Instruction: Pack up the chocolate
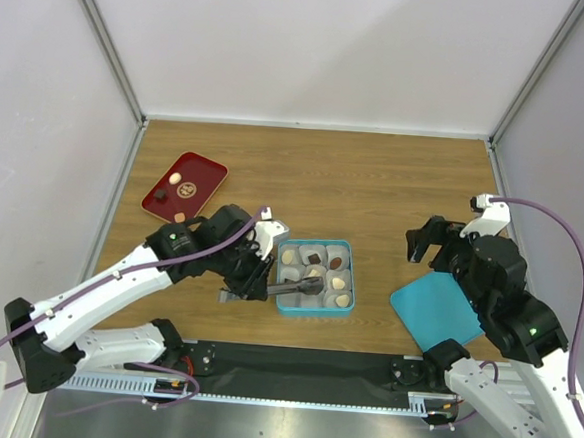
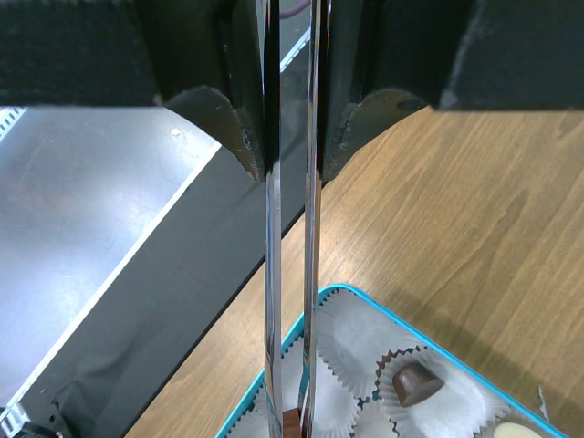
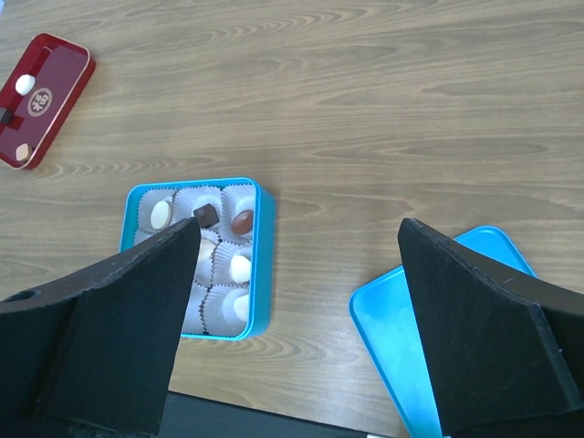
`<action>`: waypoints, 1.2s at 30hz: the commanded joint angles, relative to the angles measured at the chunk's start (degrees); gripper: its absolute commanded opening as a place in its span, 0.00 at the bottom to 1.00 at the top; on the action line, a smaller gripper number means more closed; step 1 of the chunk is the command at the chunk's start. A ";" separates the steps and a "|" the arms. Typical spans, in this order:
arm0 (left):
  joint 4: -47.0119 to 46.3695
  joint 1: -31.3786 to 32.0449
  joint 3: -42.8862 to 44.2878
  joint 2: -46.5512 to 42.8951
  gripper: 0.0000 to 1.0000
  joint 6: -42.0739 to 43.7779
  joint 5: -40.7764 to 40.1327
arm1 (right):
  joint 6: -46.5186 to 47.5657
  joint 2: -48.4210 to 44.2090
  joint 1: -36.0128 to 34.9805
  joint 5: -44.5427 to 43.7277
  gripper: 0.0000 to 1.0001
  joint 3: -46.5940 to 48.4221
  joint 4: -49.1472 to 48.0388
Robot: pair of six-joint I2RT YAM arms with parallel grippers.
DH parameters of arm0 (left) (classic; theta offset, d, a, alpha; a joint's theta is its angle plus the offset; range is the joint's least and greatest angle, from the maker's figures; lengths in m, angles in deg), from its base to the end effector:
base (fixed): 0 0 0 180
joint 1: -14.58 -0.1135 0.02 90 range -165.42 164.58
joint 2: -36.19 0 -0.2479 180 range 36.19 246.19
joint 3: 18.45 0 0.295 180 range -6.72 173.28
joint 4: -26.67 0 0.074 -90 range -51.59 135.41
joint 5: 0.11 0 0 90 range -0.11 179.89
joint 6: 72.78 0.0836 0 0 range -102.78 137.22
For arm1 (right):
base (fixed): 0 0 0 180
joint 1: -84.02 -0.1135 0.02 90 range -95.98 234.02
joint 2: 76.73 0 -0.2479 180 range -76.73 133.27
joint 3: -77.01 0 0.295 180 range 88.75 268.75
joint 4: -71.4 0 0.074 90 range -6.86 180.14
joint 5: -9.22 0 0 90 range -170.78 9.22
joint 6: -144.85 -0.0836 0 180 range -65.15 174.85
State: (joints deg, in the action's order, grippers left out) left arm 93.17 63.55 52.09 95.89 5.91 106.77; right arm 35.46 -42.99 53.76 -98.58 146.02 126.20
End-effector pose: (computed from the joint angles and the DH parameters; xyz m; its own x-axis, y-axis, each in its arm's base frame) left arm 0.1599 -0.2208 0.2559 -0.6942 0.5118 -0.5061 0.7070 0.6170 -0.3457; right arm 0.1852 0.0784 0.3702 -0.3490 0.1623 -0.9229 -0.1220 0.9686 0.2165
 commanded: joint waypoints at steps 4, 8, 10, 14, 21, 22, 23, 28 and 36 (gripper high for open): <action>-0.98 0.25 -0.01 2.17 0.30 0.68 0.87 | 1.38 -0.07 0.11 -1.36 0.96 3.02 -0.44; -0.53 0.25 -0.01 2.44 0.31 0.41 0.17 | 1.38 -0.34 0.20 -1.45 0.96 2.84 -0.44; -0.18 0.25 0.26 2.52 0.32 0.33 -0.10 | 1.38 -0.51 0.11 -1.53 0.96 2.58 -0.36; -0.10 0.25 0.26 2.79 0.34 0.50 0.52 | 1.56 -0.60 0.11 -1.71 0.96 2.58 -0.44; 0.43 0.25 0.78 3.67 0.37 0.85 0.96 | 1.29 -0.51 0.20 -1.45 0.96 2.58 -1.06; 0.43 0.25 1.04 3.84 0.38 0.85 0.78 | 1.29 -0.43 0.20 -1.53 0.96 2.58 -1.06; 0.78 0.25 1.22 3.93 0.38 0.94 0.35 | 1.21 -0.34 0.12 -1.53 0.96 2.66 -1.06; 1.75 0.25 2.89 3.76 0.42 1.12 -1.59 | 1.38 -0.43 0.20 -1.53 0.96 2.84 -1.23; 2.54 0.25 8.24 4.02 0.41 -0.72 -7.64 | 1.03 -0.43 0.20 -1.09 0.96 2.49 -1.50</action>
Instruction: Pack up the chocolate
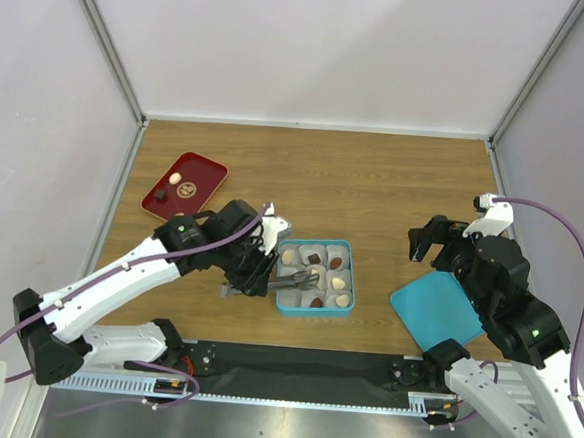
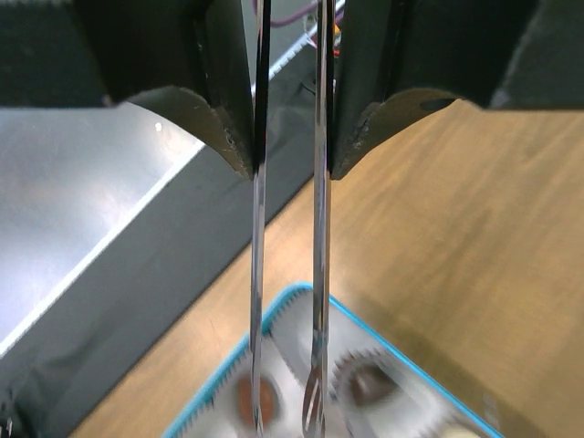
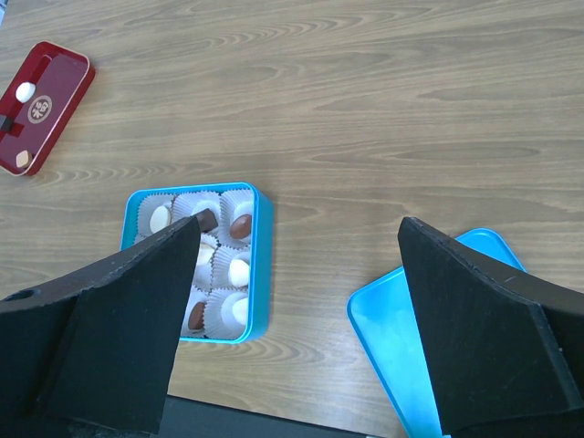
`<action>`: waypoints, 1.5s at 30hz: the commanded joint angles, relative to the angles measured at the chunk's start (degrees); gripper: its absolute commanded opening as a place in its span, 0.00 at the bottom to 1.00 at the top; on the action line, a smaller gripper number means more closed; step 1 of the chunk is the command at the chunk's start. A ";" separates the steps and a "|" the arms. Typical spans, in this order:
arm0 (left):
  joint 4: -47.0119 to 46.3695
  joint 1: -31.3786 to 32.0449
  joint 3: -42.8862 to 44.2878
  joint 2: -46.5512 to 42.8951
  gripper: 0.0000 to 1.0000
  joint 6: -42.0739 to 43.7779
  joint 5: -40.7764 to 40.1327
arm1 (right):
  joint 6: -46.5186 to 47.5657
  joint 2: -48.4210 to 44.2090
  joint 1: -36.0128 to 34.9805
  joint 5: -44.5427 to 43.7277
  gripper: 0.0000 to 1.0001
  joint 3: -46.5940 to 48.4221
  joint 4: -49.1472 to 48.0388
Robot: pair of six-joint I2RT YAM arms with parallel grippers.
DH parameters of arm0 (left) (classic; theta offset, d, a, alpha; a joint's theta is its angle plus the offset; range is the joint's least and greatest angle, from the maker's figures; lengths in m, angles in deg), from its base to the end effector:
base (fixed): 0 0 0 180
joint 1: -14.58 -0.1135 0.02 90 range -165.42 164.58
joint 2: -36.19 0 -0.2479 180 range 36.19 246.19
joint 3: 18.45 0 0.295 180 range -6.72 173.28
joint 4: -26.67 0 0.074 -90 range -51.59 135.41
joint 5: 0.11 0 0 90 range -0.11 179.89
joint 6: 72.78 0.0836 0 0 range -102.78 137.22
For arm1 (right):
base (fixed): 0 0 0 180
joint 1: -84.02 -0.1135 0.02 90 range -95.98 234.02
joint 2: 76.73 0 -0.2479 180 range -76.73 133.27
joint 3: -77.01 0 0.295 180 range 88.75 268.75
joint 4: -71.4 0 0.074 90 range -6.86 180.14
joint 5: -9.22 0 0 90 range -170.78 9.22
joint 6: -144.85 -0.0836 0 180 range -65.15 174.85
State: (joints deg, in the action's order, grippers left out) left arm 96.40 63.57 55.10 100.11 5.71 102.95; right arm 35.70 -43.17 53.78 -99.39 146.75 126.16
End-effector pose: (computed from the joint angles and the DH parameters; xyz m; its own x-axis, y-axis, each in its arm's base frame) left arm 0.1690 -0.2232 0.2508 -0.7188 0.5304 -0.4494 0.6792 0.6736 -0.2914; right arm 0.1834 0.0761 0.3759 -0.3309 0.1670 -0.9288 -0.1137 0.9700 0.2149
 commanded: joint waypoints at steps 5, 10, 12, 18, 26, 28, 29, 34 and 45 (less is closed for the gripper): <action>1.32 -3.28 15.15 3.31 0.39 -2.64 -10.94 | 0.70 -0.34 0.18 0.16 0.96 1.51 -1.54; 3.27 -12.41 23.69 9.29 0.39 -4.31 -21.30 | -0.09 -0.86 0.18 1.29 0.96 1.33 -2.33; 2.04 -19.70 22.65 9.99 0.37 -5.71 -27.02 | -0.61 -1.13 0.18 2.35 0.96 1.24 -2.86; -5.69 -36.49 13.95 8.95 0.41 -9.58 -33.53 | -1.76 -1.66 0.09 5.34 0.96 0.36 -3.83; -12.82 -46.97 7.09 12.70 0.45 -10.64 -33.45 | -0.88 -2.89 0.18 5.78 0.96 -0.60 -4.35; -13.70 -47.67 6.73 14.03 0.45 -10.81 -33.80 | -0.62 -2.89 0.18 5.87 0.96 -0.78 -4.62; -13.87 -47.85 6.47 14.56 0.45 -10.99 -33.89 | -0.53 -2.89 0.18 5.95 0.96 -0.78 -4.79; -16.07 -48.73 5.50 17.37 0.46 -11.17 -34.86 | -0.27 -2.98 0.09 5.87 0.96 -0.87 -5.14; -18.27 -48.82 3.83 20.80 0.47 -12.57 -36.70 | 0.17 -3.24 0.18 4.90 0.96 -1.48 -5.50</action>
State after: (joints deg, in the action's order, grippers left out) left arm 80.84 15.25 58.93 120.30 -5.81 68.13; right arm 35.06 -45.68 53.78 -93.81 145.00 122.69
